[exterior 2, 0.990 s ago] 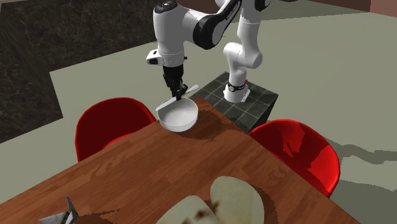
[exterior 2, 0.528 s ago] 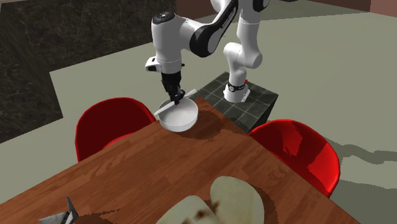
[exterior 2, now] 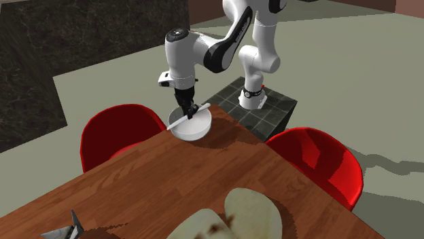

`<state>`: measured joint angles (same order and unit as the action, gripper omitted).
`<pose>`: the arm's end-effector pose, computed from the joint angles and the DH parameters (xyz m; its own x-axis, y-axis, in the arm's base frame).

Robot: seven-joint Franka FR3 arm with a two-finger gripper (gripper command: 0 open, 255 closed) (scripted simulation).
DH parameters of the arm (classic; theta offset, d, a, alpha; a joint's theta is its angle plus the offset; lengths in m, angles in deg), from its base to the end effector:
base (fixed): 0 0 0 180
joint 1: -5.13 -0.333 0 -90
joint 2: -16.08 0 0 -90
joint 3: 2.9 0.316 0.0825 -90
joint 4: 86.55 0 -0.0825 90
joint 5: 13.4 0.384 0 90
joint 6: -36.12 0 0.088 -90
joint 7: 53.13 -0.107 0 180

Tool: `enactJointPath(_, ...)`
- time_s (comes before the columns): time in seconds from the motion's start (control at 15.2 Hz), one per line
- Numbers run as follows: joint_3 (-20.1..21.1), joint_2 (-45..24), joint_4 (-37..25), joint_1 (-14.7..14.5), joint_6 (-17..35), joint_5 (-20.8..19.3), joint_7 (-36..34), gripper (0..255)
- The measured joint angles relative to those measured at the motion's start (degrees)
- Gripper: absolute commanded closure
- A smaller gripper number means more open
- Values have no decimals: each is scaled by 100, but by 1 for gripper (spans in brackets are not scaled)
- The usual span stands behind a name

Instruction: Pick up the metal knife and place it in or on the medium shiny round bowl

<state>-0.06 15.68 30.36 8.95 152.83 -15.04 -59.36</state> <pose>0.5505 -0.0111 0.4376 0.9936 -0.1127 -0.0078 -0.1125 -0.9933 0.0261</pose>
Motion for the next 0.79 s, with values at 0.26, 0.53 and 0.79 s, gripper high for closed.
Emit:
enactJointPath(0.26, -5, -50, 100, 5, 157, -7, -2, 255)
enactJointPath(0.53, -6, -46, 109, 4, 172, -8, -4, 0)
enactJointPath(0.79, -3, -52, 117, 1, 173, -5, -4, 0)
